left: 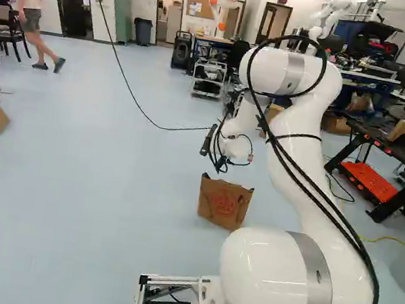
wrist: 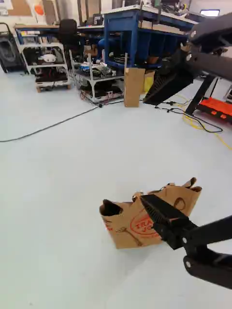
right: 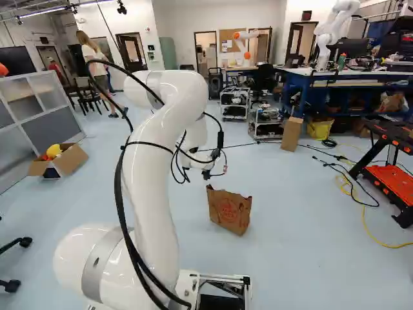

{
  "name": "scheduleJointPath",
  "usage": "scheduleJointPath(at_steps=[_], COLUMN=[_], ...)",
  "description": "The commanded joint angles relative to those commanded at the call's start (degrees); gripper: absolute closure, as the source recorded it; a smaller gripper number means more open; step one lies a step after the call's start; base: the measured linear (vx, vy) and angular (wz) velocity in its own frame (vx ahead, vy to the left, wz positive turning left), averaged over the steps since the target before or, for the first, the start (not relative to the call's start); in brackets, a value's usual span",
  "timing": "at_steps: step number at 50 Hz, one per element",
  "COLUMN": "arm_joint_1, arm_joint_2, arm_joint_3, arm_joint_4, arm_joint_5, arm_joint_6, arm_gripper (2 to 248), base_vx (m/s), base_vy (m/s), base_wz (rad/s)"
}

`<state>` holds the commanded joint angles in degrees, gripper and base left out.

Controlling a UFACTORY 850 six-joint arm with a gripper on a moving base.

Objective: Pick up the grocery bag from the ground

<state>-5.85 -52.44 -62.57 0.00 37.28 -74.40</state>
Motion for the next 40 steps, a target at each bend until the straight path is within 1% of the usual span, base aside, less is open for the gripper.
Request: scheduleJointPath(at_steps=[4,10,40], arm_joint_1=[-0.35,-0.88,-3.36], arm_joint_2=[-1.39,-3.46,-13.84], arm_joint_3=[-1.57,-3.95,-16.49], arm_joint_4=[0.0,0.0,0.74], arm_joint_5=[-1.57,-3.96,-16.05], arm_joint_6=[-0.78,-1.17,-1.31], arm_gripper=[3,3,3], base_vx=[0.0,0.0,0.0], base_vy=[0.0,0.0,0.0], base_wz=[0.0,0.0,0.0])
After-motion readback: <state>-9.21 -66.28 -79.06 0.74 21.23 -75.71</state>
